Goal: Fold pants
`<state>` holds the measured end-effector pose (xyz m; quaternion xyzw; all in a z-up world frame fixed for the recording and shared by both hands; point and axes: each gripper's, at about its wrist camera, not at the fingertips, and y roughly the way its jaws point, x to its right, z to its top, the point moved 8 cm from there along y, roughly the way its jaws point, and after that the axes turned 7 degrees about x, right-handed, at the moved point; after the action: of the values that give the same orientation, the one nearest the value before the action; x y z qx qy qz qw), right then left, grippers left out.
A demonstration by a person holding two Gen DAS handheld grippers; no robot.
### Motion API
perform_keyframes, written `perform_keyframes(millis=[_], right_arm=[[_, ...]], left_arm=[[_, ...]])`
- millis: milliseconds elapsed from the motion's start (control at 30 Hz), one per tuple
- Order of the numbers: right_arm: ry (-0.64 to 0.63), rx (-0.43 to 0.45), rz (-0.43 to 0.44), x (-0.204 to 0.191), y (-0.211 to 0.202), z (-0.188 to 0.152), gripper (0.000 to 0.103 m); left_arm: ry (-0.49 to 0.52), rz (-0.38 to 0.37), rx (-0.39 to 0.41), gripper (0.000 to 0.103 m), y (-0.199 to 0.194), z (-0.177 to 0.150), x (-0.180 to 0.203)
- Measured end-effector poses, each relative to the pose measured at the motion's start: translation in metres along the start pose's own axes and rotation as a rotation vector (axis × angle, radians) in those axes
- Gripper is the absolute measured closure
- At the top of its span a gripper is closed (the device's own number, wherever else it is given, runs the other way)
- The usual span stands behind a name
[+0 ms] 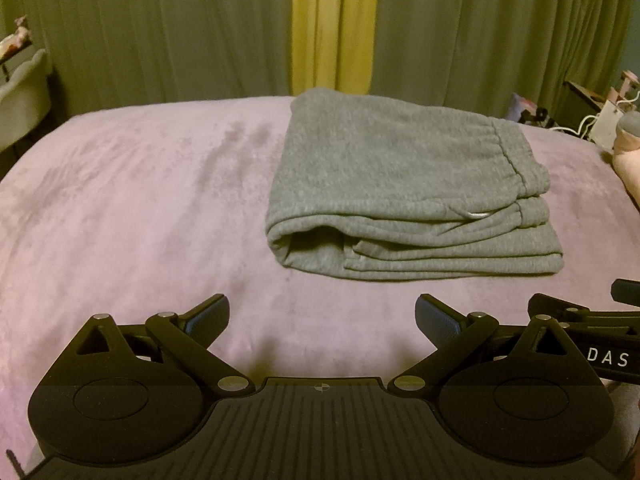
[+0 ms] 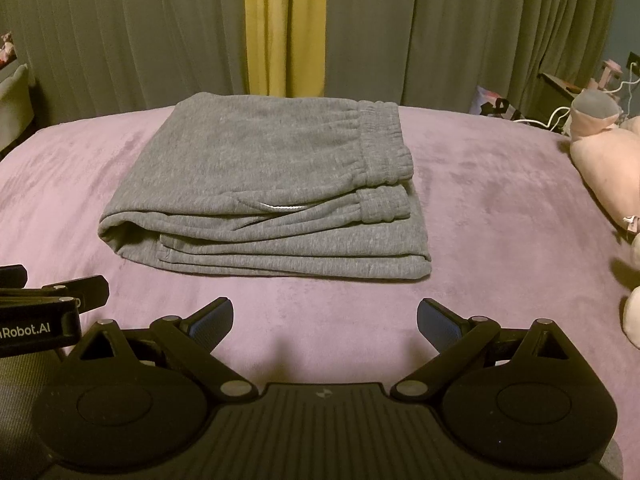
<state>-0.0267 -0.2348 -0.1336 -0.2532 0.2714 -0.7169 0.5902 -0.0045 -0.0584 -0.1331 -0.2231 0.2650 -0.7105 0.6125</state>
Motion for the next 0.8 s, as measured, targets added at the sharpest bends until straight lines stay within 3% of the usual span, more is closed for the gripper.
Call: perform_keyframes(millis=[800], right_arm=[[0.007, -0.006, -0.002, 0.0021, 0.0021, -0.0010, 0.004]], left_arm=[[-0.001, -0.003, -0.002, 0.001, 0.0003, -0.0005, 0.0017]])
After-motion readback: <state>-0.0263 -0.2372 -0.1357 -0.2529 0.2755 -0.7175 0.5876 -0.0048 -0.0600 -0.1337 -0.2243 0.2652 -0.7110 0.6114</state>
